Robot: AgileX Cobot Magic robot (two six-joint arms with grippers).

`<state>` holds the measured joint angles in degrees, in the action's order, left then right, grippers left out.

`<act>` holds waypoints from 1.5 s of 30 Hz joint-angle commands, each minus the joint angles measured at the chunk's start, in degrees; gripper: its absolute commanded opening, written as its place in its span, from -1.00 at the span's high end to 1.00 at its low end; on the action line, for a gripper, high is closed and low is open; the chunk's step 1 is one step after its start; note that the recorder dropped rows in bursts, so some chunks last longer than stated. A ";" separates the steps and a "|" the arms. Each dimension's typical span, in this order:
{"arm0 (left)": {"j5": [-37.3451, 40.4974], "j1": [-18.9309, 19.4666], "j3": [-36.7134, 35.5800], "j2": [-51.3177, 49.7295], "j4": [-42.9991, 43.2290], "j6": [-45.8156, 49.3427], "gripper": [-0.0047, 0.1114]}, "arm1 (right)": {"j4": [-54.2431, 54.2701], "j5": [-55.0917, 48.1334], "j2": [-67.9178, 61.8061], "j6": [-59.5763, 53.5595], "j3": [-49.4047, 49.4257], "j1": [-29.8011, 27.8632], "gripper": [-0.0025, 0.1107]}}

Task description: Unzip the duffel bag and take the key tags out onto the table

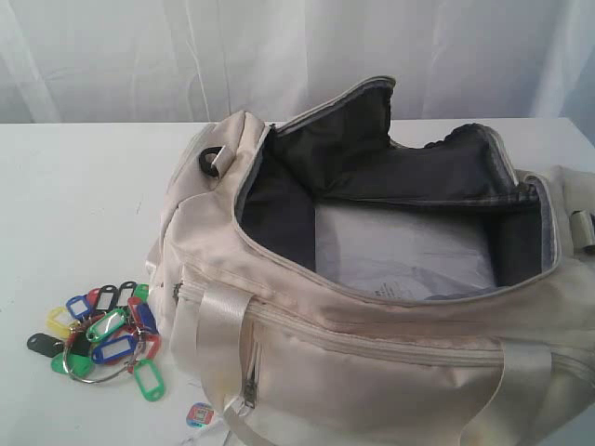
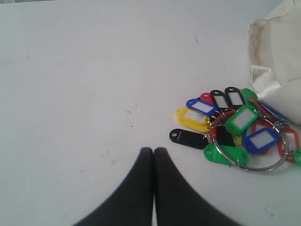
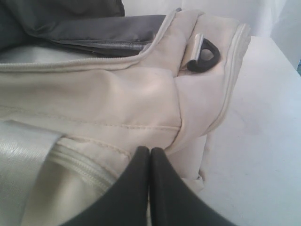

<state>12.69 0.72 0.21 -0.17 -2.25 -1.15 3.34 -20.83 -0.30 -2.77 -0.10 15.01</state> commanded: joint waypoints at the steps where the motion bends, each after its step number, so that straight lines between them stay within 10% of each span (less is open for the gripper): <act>1: -0.07 -0.32 -0.21 0.17 -0.70 -0.10 0.92 | -0.32 0.74 0.30 -0.50 0.10 -0.83 0.96; 45: -0.07 0.34 -0.21 0.17 -0.70 -0.10 0.92 | -0.32 0.74 0.30 -0.50 0.10 -3.06 0.96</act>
<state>12.69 0.83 0.21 -0.17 -2.25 -1.15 3.34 -20.83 -0.30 -2.77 -0.10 12.34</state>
